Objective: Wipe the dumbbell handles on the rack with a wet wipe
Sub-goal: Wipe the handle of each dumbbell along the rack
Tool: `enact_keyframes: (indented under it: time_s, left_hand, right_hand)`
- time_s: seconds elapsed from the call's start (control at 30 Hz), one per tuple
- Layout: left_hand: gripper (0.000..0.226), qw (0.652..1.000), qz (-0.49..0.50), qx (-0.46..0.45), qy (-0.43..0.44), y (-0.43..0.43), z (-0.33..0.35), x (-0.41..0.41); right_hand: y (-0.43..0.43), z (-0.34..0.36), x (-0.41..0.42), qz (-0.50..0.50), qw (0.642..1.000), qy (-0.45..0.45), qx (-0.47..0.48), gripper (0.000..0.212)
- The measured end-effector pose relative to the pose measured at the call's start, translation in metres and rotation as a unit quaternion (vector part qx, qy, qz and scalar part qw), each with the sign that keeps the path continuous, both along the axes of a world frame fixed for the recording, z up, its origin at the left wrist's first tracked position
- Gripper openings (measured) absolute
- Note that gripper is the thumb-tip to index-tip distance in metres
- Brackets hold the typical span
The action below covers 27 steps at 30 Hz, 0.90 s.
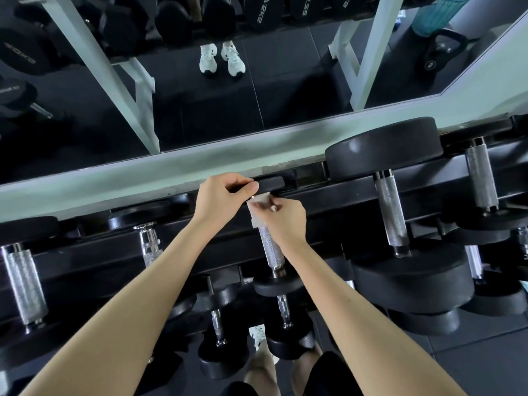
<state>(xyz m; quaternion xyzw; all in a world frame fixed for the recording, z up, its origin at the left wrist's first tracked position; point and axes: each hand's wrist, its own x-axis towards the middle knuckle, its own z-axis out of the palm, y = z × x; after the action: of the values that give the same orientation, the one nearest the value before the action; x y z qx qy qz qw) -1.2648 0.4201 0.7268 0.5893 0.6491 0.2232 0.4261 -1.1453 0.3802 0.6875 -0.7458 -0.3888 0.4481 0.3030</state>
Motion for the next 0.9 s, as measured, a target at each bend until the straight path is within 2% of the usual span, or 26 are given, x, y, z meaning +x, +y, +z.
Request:
enact_keyframes:
  time_s: [0.07,0.13,0.23,0.37,0.53,0.6,0.7,0.8,0.9]
  left_hand:
    - [0.008,1.000,-0.005,-0.003,0.000,0.001,0.001,-0.001]
    - [0.008,1.000,-0.005,-0.006,-0.005,0.001,0.002,-0.002]
    - [0.008,1.000,-0.005,-0.009,-0.005,0.001,0.003,-0.002]
    - [0.007,1.000,-0.019,-0.010,0.002,0.002,0.004,-0.003]
    - [0.004,0.997,-0.068,-0.014,0.023,0.007,0.009,-0.006]
    - [0.014,0.994,-0.100,-0.004,0.052,0.011,0.013,-0.003]
    - [0.031,0.981,-0.160,0.001,0.106,0.015,0.017,0.005]
    - [0.039,0.961,-0.215,-0.002,0.175,0.016,0.019,0.012]
    - [0.037,0.948,-0.230,0.023,0.219,0.017,0.022,0.020]
  right_hand:
    - [-0.014,-0.005,0.008,0.023,0.999,0.039,-0.004,0.031]
    - [-0.032,-0.009,0.015,0.053,0.998,0.042,-0.015,0.031]
    - [-0.051,-0.011,0.025,0.126,0.990,-0.034,-0.050,0.031]
    - [-0.069,-0.006,0.030,0.213,0.958,-0.161,-0.102,0.033]
    - [-0.063,-0.006,0.027,0.235,0.944,-0.185,-0.142,0.022]
    - [-0.058,-0.010,0.026,0.170,0.966,-0.148,-0.129,0.025]
    - [-0.057,-0.018,0.022,0.068,0.996,-0.022,-0.062,0.025]
    - [-0.054,-0.016,0.018,0.037,0.992,0.099,-0.073,0.016]
    - [-0.049,-0.015,0.025,0.024,0.974,0.193,-0.117,0.030]
